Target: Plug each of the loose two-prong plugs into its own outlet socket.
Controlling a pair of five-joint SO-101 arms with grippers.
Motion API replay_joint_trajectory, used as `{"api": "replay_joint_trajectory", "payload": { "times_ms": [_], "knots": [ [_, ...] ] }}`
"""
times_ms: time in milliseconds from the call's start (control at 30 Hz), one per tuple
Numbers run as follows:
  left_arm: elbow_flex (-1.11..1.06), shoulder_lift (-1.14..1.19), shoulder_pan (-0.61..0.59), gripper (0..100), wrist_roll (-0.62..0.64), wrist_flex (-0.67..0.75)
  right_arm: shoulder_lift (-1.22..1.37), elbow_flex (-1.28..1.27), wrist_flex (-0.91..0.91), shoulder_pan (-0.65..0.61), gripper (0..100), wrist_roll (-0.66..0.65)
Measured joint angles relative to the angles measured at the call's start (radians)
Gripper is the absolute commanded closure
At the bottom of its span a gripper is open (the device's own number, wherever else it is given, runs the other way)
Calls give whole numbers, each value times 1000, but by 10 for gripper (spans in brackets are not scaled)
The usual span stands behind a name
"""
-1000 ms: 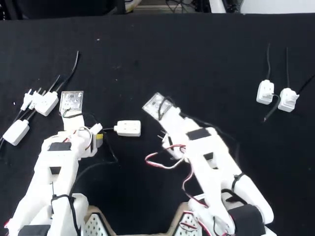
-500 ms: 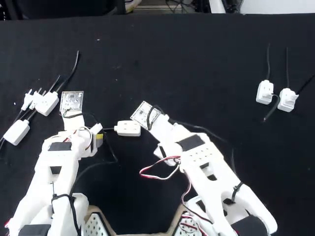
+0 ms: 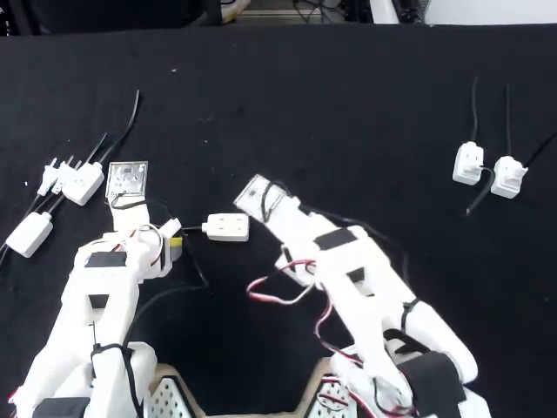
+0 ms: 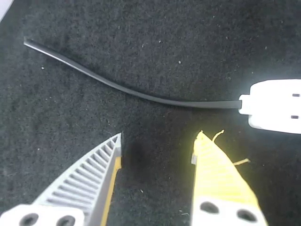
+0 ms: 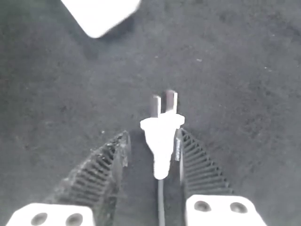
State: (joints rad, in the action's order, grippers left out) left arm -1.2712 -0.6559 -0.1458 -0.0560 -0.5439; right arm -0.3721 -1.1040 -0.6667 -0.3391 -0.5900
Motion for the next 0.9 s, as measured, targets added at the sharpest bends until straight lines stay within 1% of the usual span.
{"api": "replay_joint_trajectory", "payload": {
  "times_ms": [167, 467, 700, 900],
  "knots": [
    [0, 0, 0, 758, 0, 0, 6, 0, 14, 29, 851, -25],
    [0, 0, 0, 758, 0, 0, 6, 0, 43, 55, 851, -26],
    [0, 0, 0, 758, 0, 0, 6, 35, 43, 123, 851, -28],
    [0, 0, 0, 758, 0, 0, 6, 37, 43, 129, 851, -26]
  ]
}}
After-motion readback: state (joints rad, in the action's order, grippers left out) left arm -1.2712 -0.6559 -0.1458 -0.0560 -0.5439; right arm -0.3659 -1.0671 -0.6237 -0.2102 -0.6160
